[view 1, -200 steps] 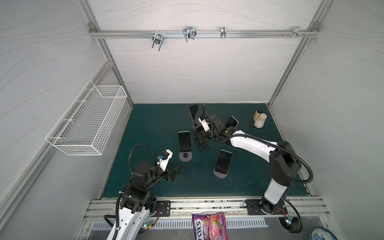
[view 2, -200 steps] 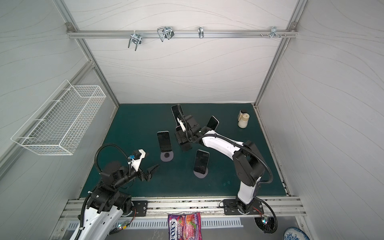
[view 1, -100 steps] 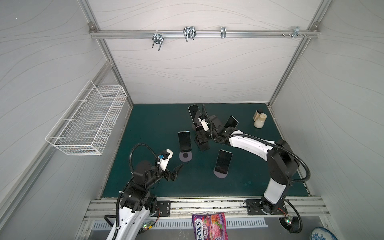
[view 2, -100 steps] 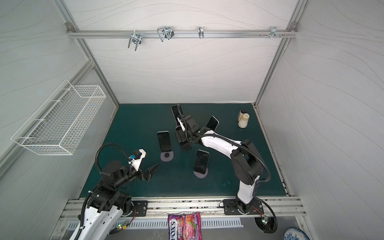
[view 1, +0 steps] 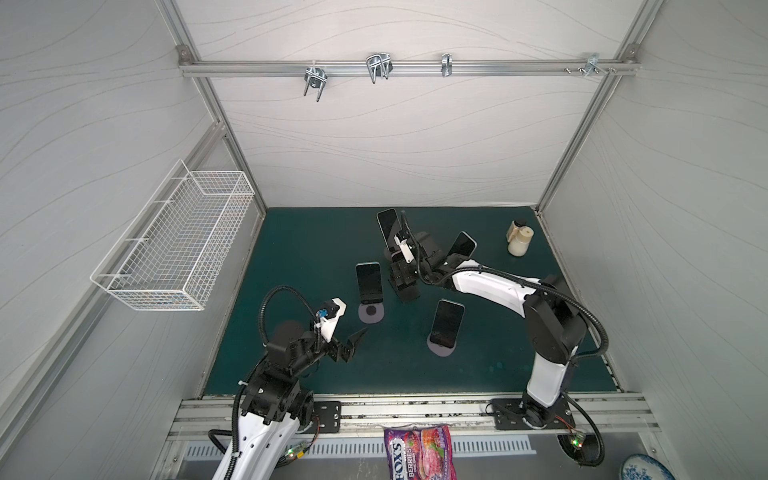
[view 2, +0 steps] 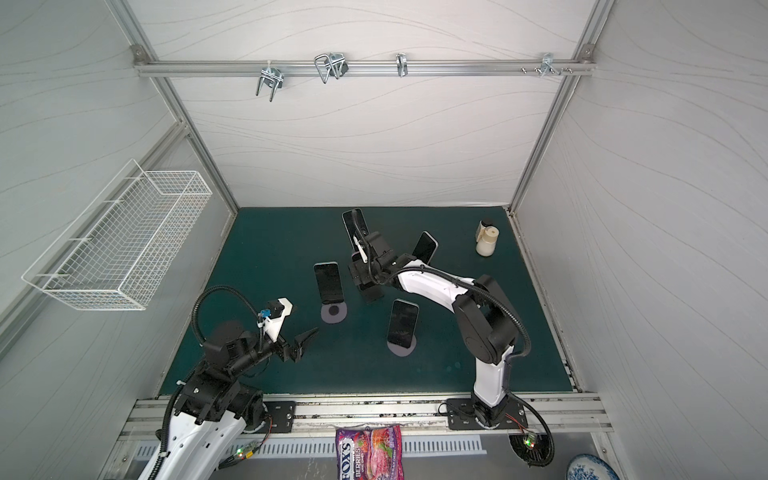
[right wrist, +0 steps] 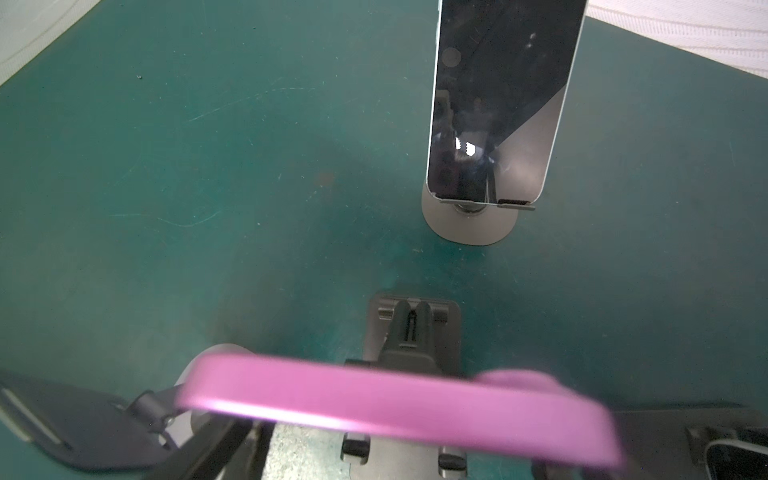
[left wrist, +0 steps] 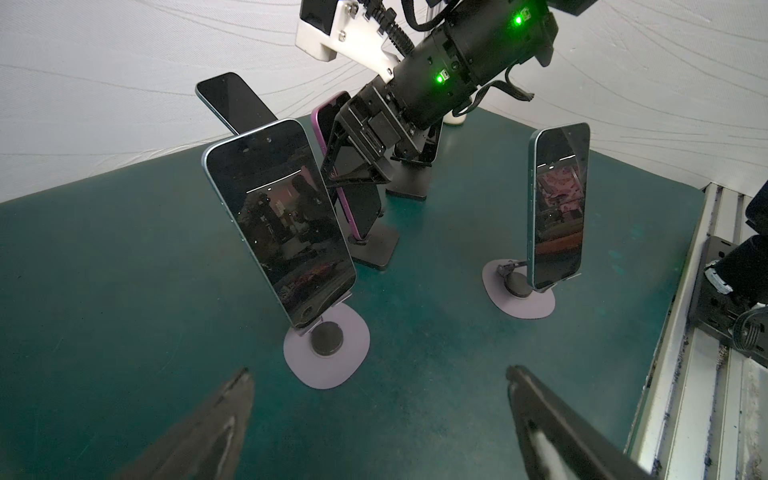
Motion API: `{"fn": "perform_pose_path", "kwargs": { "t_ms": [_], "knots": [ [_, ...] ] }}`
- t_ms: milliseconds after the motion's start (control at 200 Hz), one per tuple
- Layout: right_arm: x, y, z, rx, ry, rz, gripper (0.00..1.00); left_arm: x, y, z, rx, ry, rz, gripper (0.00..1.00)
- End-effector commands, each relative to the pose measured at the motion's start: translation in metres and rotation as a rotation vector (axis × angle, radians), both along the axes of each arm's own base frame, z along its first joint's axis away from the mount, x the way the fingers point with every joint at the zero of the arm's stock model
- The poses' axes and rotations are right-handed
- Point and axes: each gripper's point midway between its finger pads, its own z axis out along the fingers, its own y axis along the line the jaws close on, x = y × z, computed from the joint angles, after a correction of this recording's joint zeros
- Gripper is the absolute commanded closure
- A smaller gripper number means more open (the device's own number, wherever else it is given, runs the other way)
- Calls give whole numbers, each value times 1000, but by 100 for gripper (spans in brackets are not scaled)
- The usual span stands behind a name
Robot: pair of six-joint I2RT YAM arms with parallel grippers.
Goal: Remove the phone from the phone stand
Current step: 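Close the right gripper on the pink-edged phone's top edge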
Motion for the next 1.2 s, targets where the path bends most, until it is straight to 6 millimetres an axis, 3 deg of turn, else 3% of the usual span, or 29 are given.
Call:
{"fn": "perform_pose_path", "kwargs": {
  "t_ms": [0, 590, 1195],
  "knots": [
    [10, 6, 7, 24, -26, -11, 10, 1, -3, 10, 0, -55, -22, 4],
    [10, 8, -4, 7, -18, -6, 14, 2, -4, 10, 2, -56, -24, 4],
    [9, 12, -1, -4, -43, -4, 19, 2, -3, 10, 3, -58, -20, 4]
  ]
}}
